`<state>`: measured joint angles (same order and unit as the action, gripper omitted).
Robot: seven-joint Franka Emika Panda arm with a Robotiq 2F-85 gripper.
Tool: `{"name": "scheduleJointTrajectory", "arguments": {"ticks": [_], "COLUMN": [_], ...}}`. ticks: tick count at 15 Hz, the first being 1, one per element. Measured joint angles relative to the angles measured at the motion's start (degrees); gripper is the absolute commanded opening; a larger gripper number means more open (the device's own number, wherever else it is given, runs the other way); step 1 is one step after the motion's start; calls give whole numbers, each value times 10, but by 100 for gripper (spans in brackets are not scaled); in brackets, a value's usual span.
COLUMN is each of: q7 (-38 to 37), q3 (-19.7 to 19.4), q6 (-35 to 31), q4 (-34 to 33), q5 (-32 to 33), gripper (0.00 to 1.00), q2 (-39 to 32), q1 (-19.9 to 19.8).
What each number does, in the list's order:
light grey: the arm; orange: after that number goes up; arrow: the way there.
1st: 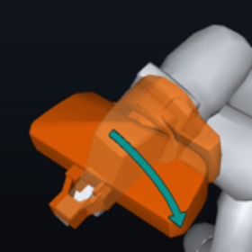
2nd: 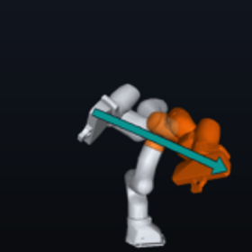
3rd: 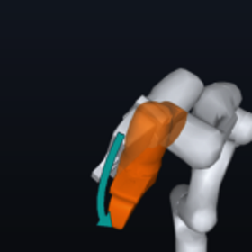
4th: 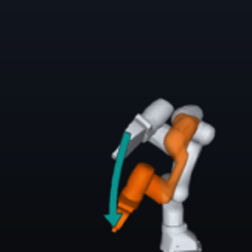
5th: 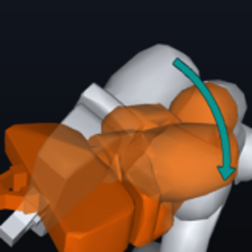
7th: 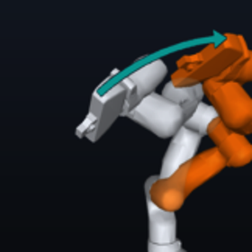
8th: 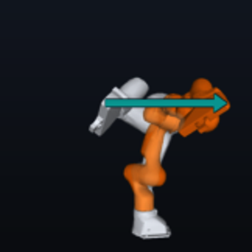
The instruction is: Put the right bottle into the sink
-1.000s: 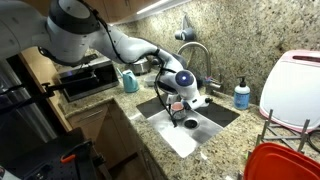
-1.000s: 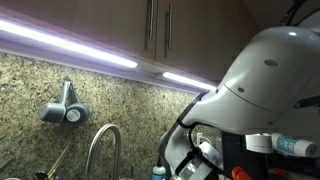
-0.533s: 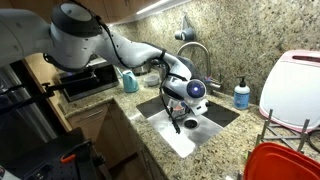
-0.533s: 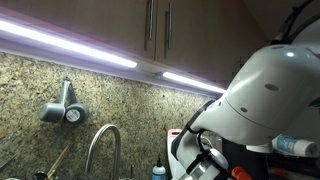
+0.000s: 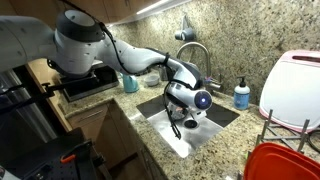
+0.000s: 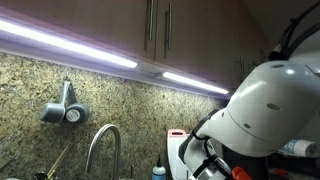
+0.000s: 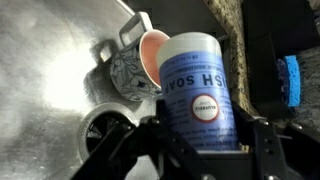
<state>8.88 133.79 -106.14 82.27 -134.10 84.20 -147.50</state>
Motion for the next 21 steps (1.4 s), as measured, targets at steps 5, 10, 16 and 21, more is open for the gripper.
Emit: {"name": "scheduleJointTrajectory", "arguments": {"ticks": [5, 10, 16, 21], "q7": [0, -1, -2, -53], "q3": [10, 8, -36, -34], "q6": [47, 50, -174, -384], "q4": [-1, 1, 11, 8], "q5": [-5, -15, -46, 51], "gripper": [37, 100, 100, 100], "q2": [0, 0, 0, 0], "q1": [-16, -13, 83, 144]}}
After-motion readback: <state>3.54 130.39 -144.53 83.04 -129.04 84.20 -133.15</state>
